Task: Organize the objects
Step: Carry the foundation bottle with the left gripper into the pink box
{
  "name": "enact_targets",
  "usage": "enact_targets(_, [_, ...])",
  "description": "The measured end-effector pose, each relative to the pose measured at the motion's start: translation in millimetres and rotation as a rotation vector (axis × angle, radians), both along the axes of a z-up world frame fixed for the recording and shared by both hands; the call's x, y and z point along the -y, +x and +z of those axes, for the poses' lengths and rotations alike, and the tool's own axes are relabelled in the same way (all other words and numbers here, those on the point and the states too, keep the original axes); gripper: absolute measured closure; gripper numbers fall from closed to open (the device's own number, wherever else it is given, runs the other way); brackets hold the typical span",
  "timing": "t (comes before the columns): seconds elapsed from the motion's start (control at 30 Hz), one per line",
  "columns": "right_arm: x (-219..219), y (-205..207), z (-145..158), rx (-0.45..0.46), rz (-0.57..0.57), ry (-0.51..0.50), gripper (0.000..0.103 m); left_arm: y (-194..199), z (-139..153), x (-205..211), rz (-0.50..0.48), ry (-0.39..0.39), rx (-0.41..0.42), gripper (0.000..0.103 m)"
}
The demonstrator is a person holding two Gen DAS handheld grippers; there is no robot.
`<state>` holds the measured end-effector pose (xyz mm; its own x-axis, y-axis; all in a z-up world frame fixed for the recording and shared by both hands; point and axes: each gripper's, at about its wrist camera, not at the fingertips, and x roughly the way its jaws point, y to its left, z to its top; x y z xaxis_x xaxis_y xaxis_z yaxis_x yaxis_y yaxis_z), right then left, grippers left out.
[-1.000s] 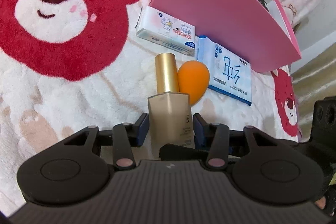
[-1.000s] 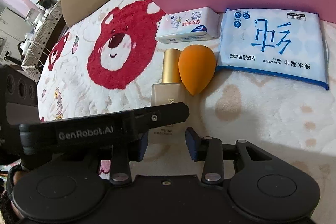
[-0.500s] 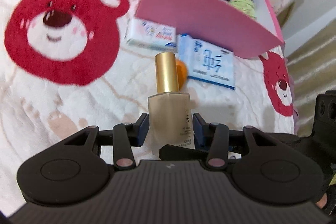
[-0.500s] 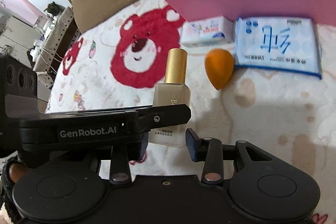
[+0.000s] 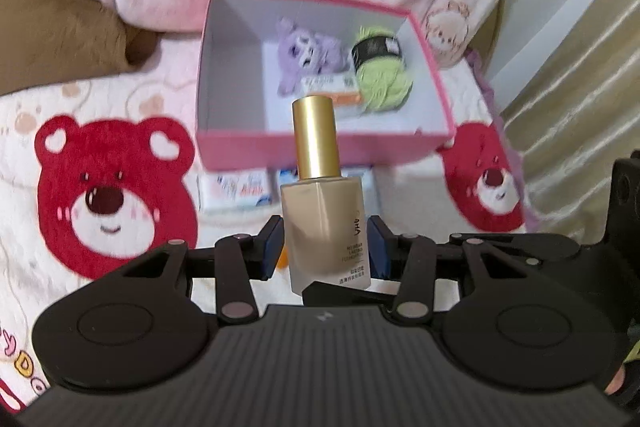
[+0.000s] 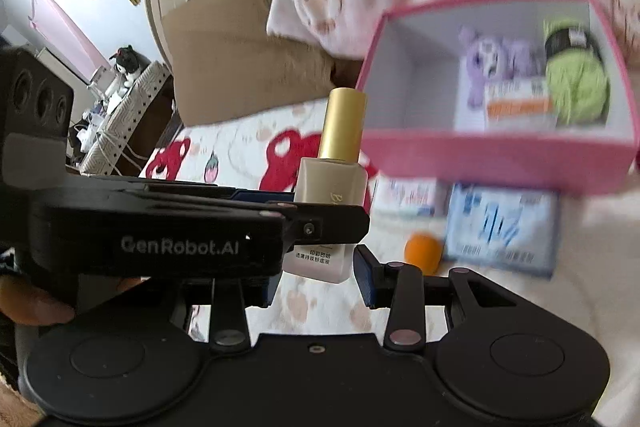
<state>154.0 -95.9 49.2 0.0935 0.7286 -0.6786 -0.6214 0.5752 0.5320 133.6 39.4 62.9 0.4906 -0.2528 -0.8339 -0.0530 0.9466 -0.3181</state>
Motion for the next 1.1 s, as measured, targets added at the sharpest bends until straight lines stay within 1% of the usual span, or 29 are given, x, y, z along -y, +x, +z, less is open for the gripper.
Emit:
enact_targets(0.13, [-4,24,11,0.046,-0.010,-0.003,0.059,28,12,0,0.015,0.010,0.027,0.060])
enact_targets(0.27, [-12,56,12,0.086,-0.021,-0.014,0.059,60,10,-3,0.046,0.008,0.044,0.060])
enact_targets(0.37, [-19,80,1,0.094,-0.032,-0.016,0.060,84,-2,-12,0.073,-0.011,0.047,0.060])
enact_targets(0.47, [-26,92,-15,0.106,-0.054,-0.018,0.060,102,-20,-23,0.095,-0.034,0.036,0.060])
enact_targets(0.53, [-31,102,-26,0.106,-0.062,-0.029,0.060,112,-33,-26,0.097,-0.034,0.031,0.060])
enact_targets(0.63, [-37,119,-41,0.079,-0.068,-0.042,0.060,126,-50,-27,0.087,-0.007,0.034,0.060])
enact_targets(0.73, [-44,134,-54,0.055,-0.071,-0.061,0.060,144,-65,-28,0.088,0.002,0.012,0.060])
enact_targets(0.83, [-49,146,-65,0.032,-0.080,-0.068,0.060,161,-78,-31,0.095,-0.011,-0.015,0.060])
enact_targets(0.93, [-52,156,-77,-0.035,-0.130,-0.042,0.060,170,-90,-35,0.096,-0.013,-0.017,0.060])
enact_targets(1.0, [-58,157,-84,-0.029,-0.130,-0.059,0.060,177,-98,-40,0.107,-0.019,-0.044,0.060])
enact_targets(1.1, [-63,166,-93,-0.044,-0.140,-0.075,0.060,186,-111,-47,0.113,-0.047,-0.058,0.060])
